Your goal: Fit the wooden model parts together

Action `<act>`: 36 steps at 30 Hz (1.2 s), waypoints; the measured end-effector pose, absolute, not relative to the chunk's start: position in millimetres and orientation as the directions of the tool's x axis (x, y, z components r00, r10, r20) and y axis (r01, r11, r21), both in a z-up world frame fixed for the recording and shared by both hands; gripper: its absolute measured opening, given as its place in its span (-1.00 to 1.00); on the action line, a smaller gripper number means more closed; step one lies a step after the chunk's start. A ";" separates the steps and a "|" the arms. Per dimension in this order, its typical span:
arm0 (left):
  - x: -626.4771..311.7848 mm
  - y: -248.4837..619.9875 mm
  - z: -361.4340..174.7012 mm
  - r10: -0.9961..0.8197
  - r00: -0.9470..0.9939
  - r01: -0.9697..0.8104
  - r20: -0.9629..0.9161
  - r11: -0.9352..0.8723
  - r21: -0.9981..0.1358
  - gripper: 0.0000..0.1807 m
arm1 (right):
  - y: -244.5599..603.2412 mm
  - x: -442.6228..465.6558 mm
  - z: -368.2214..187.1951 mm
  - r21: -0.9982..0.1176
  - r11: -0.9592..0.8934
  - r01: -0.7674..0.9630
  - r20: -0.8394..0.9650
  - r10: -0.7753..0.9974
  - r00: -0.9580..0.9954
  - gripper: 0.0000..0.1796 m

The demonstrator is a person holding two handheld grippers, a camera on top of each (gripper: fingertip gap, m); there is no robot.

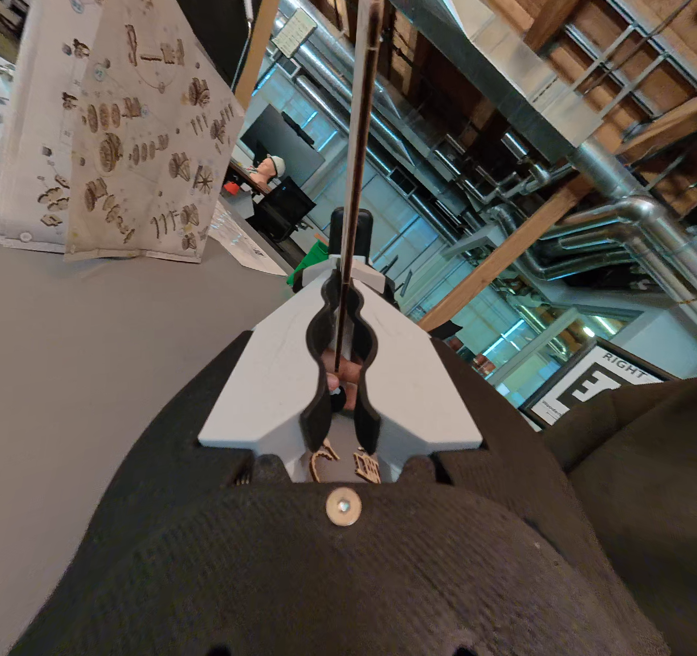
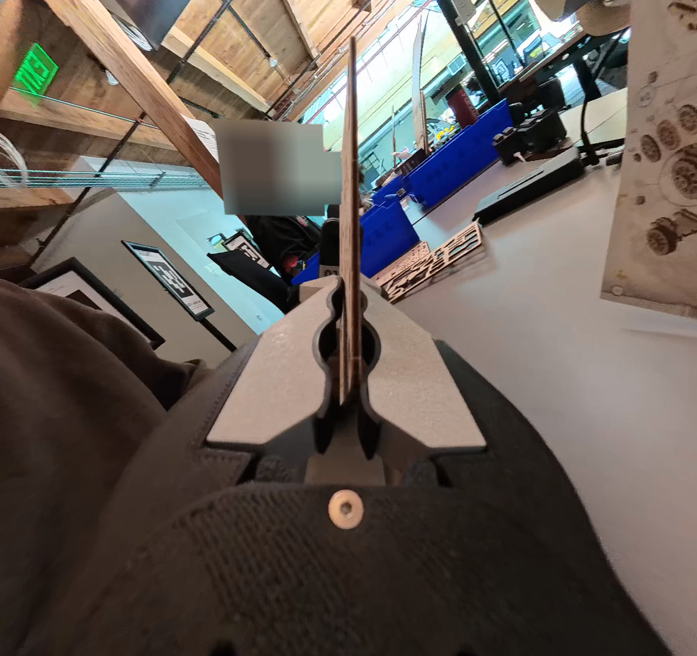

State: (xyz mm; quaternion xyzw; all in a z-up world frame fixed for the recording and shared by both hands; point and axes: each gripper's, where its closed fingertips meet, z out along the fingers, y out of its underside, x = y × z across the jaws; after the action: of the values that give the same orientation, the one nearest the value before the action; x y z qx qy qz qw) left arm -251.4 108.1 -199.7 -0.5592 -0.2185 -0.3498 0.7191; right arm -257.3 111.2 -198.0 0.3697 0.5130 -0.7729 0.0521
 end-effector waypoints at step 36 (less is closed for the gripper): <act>-268.5 108.3 -207.0 0.032 0.807 0.572 0.589 0.204 -0.794 -0.85 | 109.3 -263.6 -206.2 -0.785 -0.442 0.433 -0.605 0.403 -0.686 -0.97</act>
State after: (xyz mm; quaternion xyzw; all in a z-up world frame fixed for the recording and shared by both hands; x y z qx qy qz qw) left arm -268.5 108.3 -207.0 -0.6036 -0.2501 -0.1840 0.7344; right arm -263.6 109.3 -206.2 0.3960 0.5280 -0.7512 0.0098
